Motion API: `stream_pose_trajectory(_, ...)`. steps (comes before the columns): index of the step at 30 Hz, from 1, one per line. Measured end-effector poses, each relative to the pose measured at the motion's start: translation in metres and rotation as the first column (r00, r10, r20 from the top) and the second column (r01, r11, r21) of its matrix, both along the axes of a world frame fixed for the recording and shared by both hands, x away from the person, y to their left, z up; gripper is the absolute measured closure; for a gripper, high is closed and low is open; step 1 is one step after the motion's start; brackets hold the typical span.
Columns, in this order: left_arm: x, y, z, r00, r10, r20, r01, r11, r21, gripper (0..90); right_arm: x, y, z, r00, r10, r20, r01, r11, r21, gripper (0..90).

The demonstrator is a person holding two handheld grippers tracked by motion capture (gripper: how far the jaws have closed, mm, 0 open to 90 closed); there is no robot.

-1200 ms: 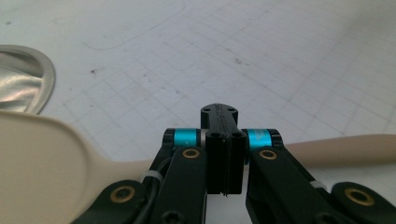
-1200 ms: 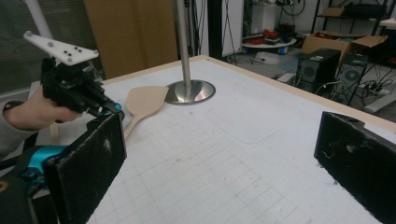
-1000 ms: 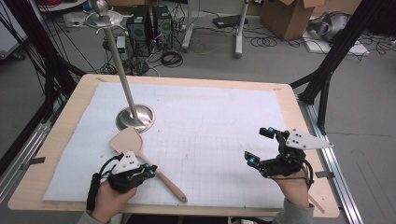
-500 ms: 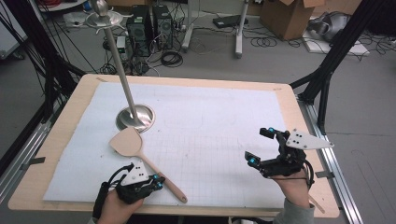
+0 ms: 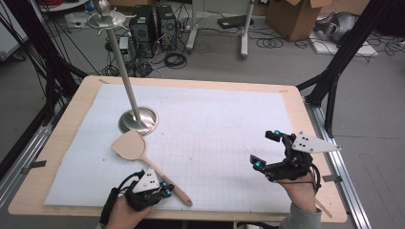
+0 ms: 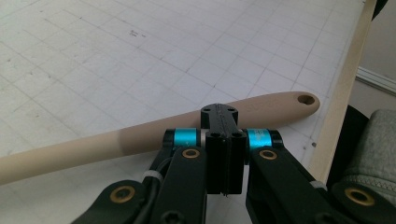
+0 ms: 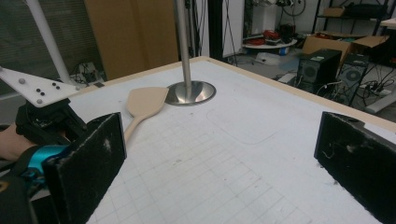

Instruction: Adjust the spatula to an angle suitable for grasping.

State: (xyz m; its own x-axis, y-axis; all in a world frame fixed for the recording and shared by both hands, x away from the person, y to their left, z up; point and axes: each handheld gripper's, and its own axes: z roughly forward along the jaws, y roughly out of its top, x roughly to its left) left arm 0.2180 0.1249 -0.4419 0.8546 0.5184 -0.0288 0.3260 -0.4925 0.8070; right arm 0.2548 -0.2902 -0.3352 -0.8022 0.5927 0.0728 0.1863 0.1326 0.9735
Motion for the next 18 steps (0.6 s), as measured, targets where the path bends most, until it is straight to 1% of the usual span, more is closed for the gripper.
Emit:
stream_pose_trajectory(4, 0.004, -0.005, 0.0, 1.0, 0.005, 0.008, -0.005, 1.0, 0.003, 89.6, 0.0, 0.0, 0.0, 1.0, 0.0, -0.002, 0.0, 1.0, 0.0, 1.2)
stream_pose_trajectory(7, 0.006, -0.009, 0.0, 0.9997, 0.009, 0.023, -0.01, 0.9998, 0.017, 89.6, 0.0, 0.0, 0.0, 1.0, -0.002, -0.006, 0.002, 1.0, 0.0, 1.2)
stream_pose_trajectory(8, 0.006, -0.01, 0.0, 0.9996, 0.013, 0.024, -0.014, 0.9997, 0.019, 89.6, 0.0, -0.001, 0.0, 1.0, -0.003, 0.0, 0.003, 1.0, -0.002, 1.2)
stream_pose_trajectory(9, 0.007, -0.012, 0.001, 0.9995, 0.015, 0.029, -0.016, 0.9994, 0.031, 89.6, 0.0, -0.001, 0.0, 1.0, -0.002, -0.002, 0.002, 1.0, 0.0, 1.3)
stream_pose_trajectory(10, 0.008, -0.014, 0.001, 0.9993, 0.016, 0.034, -0.017, 0.9992, 0.036, 89.6, 0.0, -0.001, 0.0, 1.0, -0.002, 0.002, 0.002, 1.0, 0.0, 1.2)
stream_pose_trajectory(13, 0.011, -0.017, 0.001, 0.9991, 0.02, 0.037, -0.022, 0.9988, 0.045, 89.6, 0.0, 0.0, -0.001, 1.0, -0.003, -0.007, 0.003, 1.0, -0.001, 1.3)
stream_pose_trajectory(18, 0.018, -0.024, 0.002, 0.9989, 0.029, 0.036, -0.031, 0.9982, 0.051, 89.6, 0.001, 0.001, -0.001, 1.0, -0.001, -0.005, 0.001, 1.0, -0.007, 1.2)
